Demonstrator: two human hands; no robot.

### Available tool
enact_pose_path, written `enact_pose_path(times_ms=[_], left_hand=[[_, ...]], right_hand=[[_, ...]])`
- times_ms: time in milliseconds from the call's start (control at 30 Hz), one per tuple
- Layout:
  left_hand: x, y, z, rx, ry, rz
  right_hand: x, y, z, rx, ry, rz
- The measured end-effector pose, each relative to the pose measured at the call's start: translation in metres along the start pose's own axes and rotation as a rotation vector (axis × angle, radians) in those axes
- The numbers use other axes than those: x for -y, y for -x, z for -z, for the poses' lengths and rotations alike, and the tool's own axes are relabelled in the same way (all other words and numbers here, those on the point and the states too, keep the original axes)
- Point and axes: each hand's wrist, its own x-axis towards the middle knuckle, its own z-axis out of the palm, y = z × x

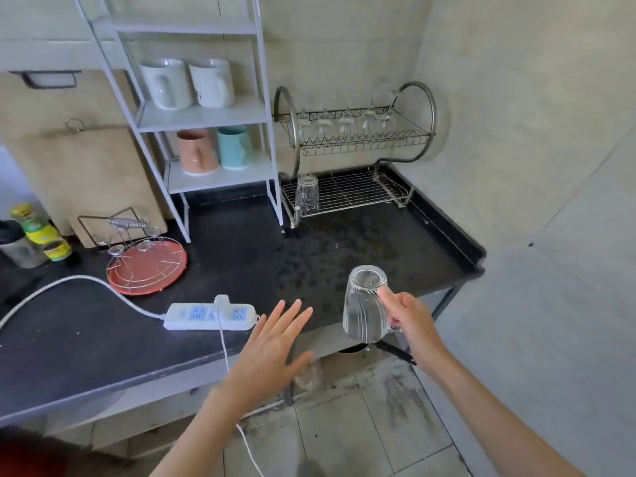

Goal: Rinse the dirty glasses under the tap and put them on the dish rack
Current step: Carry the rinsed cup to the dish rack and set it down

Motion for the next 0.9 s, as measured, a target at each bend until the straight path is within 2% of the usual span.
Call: enact_pose_path(times_ms=[133, 367, 600, 900], left_hand=[[0.014, -0.07, 0.019, 0.004, -0.014, 0.038], [0.038, -0.162, 0.023, 0.104, -0.067, 0.103], [0.062, -0.264, 0.033, 0.126, -0.076, 0.237], [0.08, -0.334, 0.014, 0.186, -0.046, 0.449]], right_hand=[[0.012, -0.068, 0.0, -0.05, -0.01, -0.002], [0.022, -0.179, -0.006, -0.066, -0.084, -0.079], [0.034, -0.292, -0.022, 0.047, -0.068, -0.099], [0.04, -0.423, -0.06, 0.248, -0.178, -0.137]])
